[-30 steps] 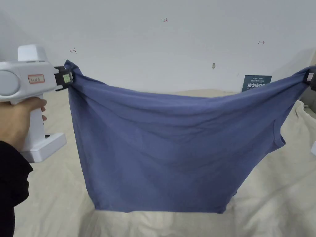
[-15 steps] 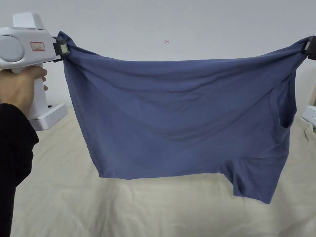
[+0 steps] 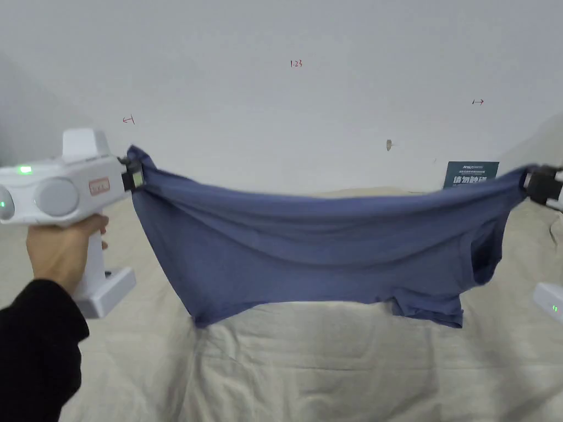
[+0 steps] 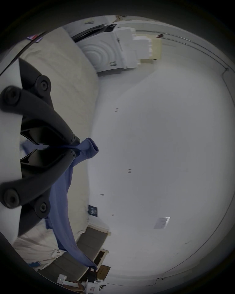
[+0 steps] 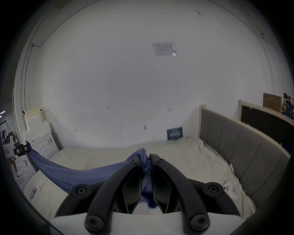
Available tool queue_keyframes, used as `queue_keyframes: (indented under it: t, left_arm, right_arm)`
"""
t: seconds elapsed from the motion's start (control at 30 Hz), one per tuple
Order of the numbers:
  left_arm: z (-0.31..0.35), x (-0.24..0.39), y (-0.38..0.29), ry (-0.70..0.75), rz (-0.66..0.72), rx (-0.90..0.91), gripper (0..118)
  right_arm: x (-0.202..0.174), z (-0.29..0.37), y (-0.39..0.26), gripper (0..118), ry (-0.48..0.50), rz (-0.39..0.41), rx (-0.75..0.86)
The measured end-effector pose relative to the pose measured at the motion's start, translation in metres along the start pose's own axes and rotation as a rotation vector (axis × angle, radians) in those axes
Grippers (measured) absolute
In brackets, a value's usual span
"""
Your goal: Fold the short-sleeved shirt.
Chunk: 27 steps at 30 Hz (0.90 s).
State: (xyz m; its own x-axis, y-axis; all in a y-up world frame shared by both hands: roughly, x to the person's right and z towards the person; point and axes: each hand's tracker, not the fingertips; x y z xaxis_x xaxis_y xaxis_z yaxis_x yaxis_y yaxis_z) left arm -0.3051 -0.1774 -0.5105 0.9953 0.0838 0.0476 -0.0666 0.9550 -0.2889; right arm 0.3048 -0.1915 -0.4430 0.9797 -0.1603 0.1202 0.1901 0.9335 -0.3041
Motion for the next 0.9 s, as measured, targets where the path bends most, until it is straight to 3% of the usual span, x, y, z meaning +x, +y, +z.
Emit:
queue_keyframes:
  t: [0.4,0.6,0.9]
  left_arm:
    - [0.055,-0.021,-0.167,0.004,0.023,-0.247,0]
    - [0.082,-0.036,-0.231,0.021,0.055,-0.325,0]
    - [0.131,-0.047,-0.292,0.049,0.093,-0.414,0]
  right_arm:
    - [0.021,0.056,-0.167,8,-0.005,-0.052,-0.251]
    - [0.017,0.095,-0.218,8,-0.009,-0.05,-0.304]
    - [0.035,0.142,-0.28,8,-0.029,-0.112,-0.384]
